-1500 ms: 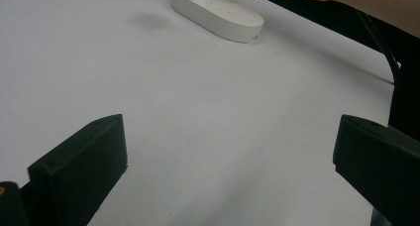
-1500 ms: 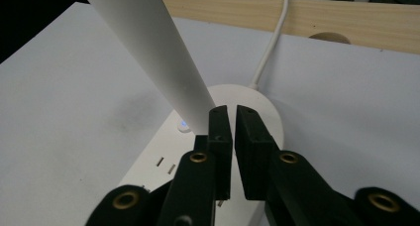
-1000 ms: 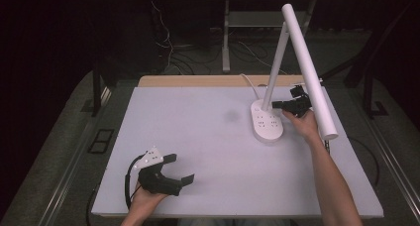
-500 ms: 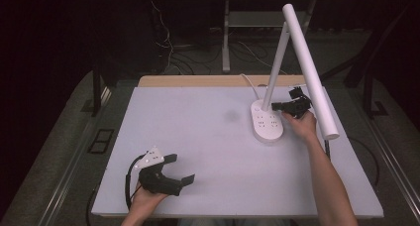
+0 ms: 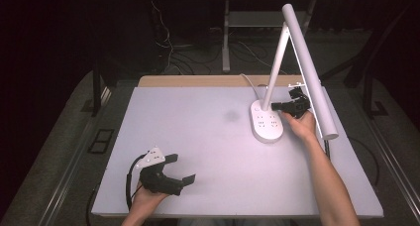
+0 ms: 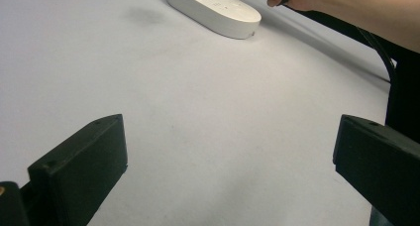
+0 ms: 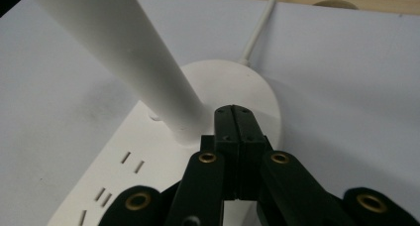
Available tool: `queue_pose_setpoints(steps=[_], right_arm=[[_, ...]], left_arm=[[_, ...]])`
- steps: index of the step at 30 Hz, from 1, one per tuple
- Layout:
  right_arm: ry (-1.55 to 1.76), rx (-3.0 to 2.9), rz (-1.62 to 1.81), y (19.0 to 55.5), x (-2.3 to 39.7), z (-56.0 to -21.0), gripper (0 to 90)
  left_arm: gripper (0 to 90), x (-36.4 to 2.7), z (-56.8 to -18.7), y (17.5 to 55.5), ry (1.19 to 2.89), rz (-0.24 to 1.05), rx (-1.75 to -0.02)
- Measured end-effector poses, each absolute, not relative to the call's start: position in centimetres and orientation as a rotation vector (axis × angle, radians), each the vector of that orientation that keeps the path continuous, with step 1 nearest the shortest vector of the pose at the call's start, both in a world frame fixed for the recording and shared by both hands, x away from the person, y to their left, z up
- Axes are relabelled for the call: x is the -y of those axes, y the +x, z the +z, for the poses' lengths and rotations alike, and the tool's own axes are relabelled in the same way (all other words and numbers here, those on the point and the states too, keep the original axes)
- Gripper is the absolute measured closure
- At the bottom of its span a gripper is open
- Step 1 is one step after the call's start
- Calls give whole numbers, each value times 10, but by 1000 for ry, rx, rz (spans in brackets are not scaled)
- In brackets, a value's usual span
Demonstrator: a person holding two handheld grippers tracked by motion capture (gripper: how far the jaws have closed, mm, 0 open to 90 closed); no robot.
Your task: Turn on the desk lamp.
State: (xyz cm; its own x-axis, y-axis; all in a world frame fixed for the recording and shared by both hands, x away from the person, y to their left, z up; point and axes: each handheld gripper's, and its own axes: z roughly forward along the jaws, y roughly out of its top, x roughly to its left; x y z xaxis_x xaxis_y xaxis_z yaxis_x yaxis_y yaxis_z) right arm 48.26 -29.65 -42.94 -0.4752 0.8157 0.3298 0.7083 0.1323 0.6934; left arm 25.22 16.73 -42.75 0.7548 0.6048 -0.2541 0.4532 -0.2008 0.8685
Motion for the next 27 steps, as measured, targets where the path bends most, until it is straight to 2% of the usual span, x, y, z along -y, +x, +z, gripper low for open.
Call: queue_pose_setpoints(steps=[27], right_arm=[[1416, -2254, 1269, 445, 311, -374, 898]], left_arm=[[0, -168, -426, 252, 1826, 172, -815]])
